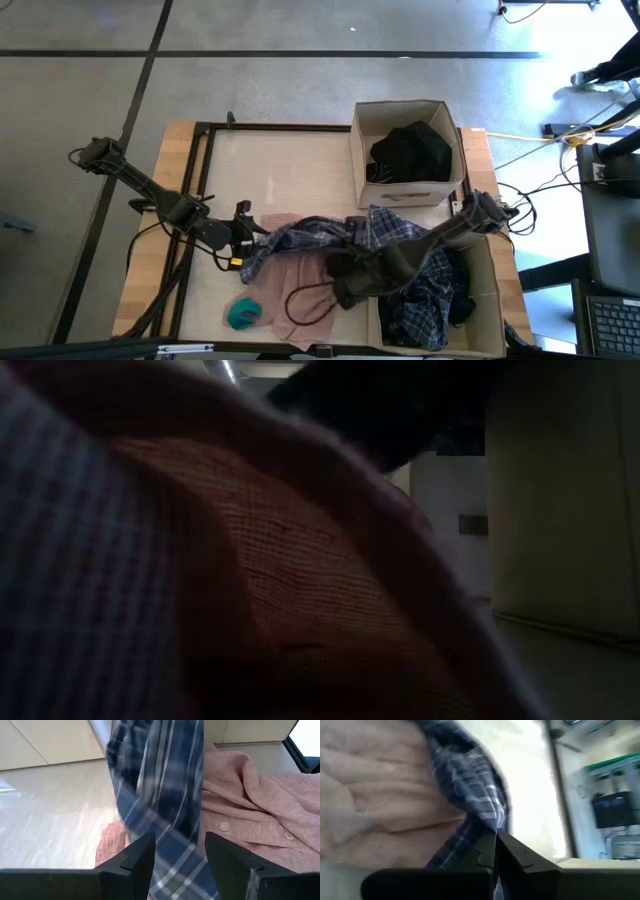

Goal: Sort clothes
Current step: Put the blue checkered shirt into the bottom laundry organizer

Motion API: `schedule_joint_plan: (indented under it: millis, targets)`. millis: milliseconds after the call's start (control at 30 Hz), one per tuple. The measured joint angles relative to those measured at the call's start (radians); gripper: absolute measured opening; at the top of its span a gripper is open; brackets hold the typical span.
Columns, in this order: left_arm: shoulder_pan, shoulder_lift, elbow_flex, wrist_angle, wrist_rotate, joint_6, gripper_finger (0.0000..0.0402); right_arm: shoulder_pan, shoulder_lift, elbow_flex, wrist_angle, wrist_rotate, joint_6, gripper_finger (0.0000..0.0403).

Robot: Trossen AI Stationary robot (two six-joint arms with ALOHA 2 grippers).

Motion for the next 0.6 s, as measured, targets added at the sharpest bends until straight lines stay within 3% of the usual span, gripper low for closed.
schedule_joint_plan:
  millis: [367, 600]
  targets:
    - [0.000, 0.000, 0.000, 0.004, -0.002, -0.004, 0.0164, 0.114, -0.047, 0.217, -0.378, 0.264, 0.244, 0.0008]
    - [0.000, 0.000, 0.000, 0.004, -0.002, -0.004, 0.0164, 0.187, -0.089, 0.279, -0.397, 0.282, 0.297, 0.0003]
